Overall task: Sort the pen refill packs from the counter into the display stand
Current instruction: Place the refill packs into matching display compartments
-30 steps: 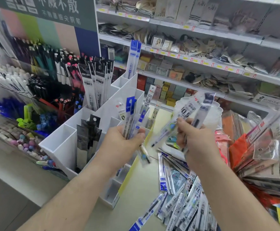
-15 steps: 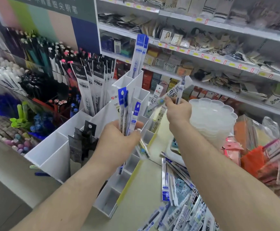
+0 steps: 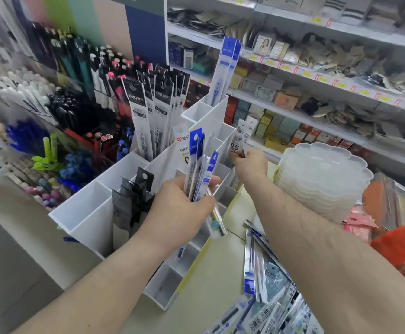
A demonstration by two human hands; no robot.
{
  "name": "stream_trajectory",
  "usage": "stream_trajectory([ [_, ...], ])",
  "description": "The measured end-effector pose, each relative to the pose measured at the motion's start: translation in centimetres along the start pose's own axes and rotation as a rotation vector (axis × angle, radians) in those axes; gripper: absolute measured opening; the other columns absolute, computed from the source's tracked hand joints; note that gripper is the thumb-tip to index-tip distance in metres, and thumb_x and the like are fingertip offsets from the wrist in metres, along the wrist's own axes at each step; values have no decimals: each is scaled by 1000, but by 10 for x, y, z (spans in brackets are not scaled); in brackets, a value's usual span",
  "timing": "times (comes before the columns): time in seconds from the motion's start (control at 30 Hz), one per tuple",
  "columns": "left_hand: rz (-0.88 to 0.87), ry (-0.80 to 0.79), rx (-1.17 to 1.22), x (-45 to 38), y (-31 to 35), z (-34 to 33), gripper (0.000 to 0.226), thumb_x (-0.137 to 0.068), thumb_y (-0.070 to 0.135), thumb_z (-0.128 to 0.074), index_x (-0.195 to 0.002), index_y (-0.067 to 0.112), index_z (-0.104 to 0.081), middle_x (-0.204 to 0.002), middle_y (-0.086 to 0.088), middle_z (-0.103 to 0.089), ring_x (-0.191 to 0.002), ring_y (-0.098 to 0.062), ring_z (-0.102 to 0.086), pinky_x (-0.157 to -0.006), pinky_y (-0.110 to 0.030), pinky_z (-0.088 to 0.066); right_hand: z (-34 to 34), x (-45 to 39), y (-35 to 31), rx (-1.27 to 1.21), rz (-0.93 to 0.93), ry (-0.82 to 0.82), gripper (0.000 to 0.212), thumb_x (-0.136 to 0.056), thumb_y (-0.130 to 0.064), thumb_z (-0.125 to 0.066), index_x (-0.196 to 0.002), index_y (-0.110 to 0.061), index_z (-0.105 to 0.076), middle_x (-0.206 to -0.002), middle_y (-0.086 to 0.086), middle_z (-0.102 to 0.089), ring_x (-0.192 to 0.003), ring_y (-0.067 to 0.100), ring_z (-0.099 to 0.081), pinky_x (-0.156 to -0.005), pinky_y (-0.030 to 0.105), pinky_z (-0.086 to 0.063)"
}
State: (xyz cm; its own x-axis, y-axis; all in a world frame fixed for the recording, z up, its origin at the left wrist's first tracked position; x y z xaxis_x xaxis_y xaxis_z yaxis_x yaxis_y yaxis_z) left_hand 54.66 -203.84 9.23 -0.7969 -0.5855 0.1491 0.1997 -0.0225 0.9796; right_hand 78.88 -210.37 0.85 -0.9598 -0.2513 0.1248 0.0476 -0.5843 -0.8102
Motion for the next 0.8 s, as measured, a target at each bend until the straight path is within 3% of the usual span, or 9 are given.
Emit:
stream_trajectory([
  [0.13,-8,5,-31,1,1,-1,32,-86,1,-63,-91,31,-73,-89,13,-74,-78,-22,-63,-81,-39,-57,0,-4,0,57,-5,-15,15,-89,-33,-69,-84,-19,-71,-93,6,-71,-86,26,-66,-75,38,-56],
  [0.23,-28,-25,-37,3,2,-4,30,-88,3,-64,-91,31,-73,-90,14,-75,-90,-12,-71,-85,-33,-57,6,0,3,56,-32,-13,21,-86,-35,-72,-89,-15,-70,-81,4,-69,-74,24,-66,-63,34,-53],
  [0.37,-60,-151,25,8,7,-10,25,-91,0,-62,-97,21,-72,-90,9,-76,-83,-1,-69,-71,-14,-52,25,18,-1,9,-20,77,30,-84,-41,-73,-75,-13,-66,-66,1,-64,-68,22,-62,-67,38,-52],
  [0.43,-75,-231,29,13,9,-15,25,-92,-3,-60,-97,19,-71,-89,7,-75,-78,0,-69,-63,-10,-49,33,41,-8,-119,-27,56,35,-85,-39,-71,-75,-7,-62,-61,2,-56,-57,19,-51,-59,39,-46],
  [0.53,-78,-332,90,19,13,-19,26,-92,-7,-58,-95,15,-70,-83,6,-75,-73,0,-68,-57,-10,-47,32,93,-21,-495,-108,-264,22,-88,-29,-71,-80,-12,-58,-58,2,-45,-47,13,-35,-50,29,-29],
  [0.63,-58,-384,152,18,11,-23,20,-91,-6,-63,-95,12,-69,-81,4,-76,-70,1,-66,-55,-12,-46,27,150,-38,-573,-111,-669,23,-84,-29,-71,-67,-17,-61,-59,4,-44,-48,13,-35,-53,28,-21],
  [0.73,-26,-423,153,17,5,-29,15,-81,8,-71,-94,15,-72,-87,-2,-76,-70,-6,-65,-55,-18,-47,32,173,-42,-538,-70,-738,42,-93,-15,-59,-52,-22,-56,-52,1,-41,-43,9,-31,-48,25,-16],
  [0.8,17,-425,128,17,-1,-30,18,-86,2,-71,-88,19,-75,-86,-6,-73,-67,-8,-63,-56,-21,-48,36,174,-42,-587,-52,-698,44,-94,-4,-55,-53,-20,-56,-51,0,-45,-40,7,-35,-42,19,-20],
])
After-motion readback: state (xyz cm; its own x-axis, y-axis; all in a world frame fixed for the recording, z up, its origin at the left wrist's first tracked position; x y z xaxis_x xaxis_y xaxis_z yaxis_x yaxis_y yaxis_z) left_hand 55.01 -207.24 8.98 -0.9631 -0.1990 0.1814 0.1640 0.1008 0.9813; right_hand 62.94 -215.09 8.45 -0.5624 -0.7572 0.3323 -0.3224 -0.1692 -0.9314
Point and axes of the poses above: each hand's wrist, its own x-axis away from the middle knuckle, its own z-axis out of the back of the hand, y = z × x, the point moved 8 cm from there along -x, towards the middle knuckle
